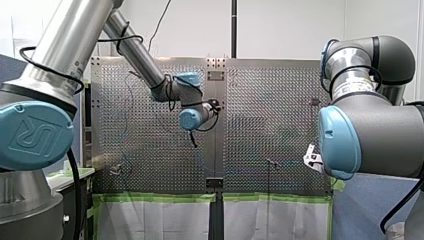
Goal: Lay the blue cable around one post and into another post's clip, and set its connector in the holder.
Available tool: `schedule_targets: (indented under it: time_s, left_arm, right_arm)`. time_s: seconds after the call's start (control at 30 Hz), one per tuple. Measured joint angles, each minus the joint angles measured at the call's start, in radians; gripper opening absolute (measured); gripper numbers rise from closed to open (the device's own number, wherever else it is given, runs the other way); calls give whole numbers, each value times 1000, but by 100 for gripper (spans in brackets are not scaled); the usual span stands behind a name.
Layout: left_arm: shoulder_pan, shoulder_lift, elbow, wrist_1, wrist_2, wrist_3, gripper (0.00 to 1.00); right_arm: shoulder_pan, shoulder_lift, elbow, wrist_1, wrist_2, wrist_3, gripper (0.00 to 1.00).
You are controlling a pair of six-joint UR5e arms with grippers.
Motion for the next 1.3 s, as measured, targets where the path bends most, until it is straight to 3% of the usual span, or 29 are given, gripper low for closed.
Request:
schedule_targets:
  time_s: [0.2, 0.53, 0.73, 1.1, 1.3]
  left_arm:
    - [47, 25, -48, 47, 42, 32, 100]
    - [134, -51, -135, 134, 127, 57, 100]
    - [179, -99, -183, 183, 131, 58, 100]
    - [190, -120, -272, 218, 126, 59, 100]
    - [190, -120, -318, 220, 126, 57, 100]
  right_arm:
    - [3, 0, -1, 1, 0, -1, 0]
    - [4, 0, 0, 1, -1, -6, 0]
    - [2, -1, -4, 3, 0, -16, 0]
    - [-3, -69, -3, 76, -6, -70, 0]
    - [2, -120, 13, 115, -7, -73, 0]
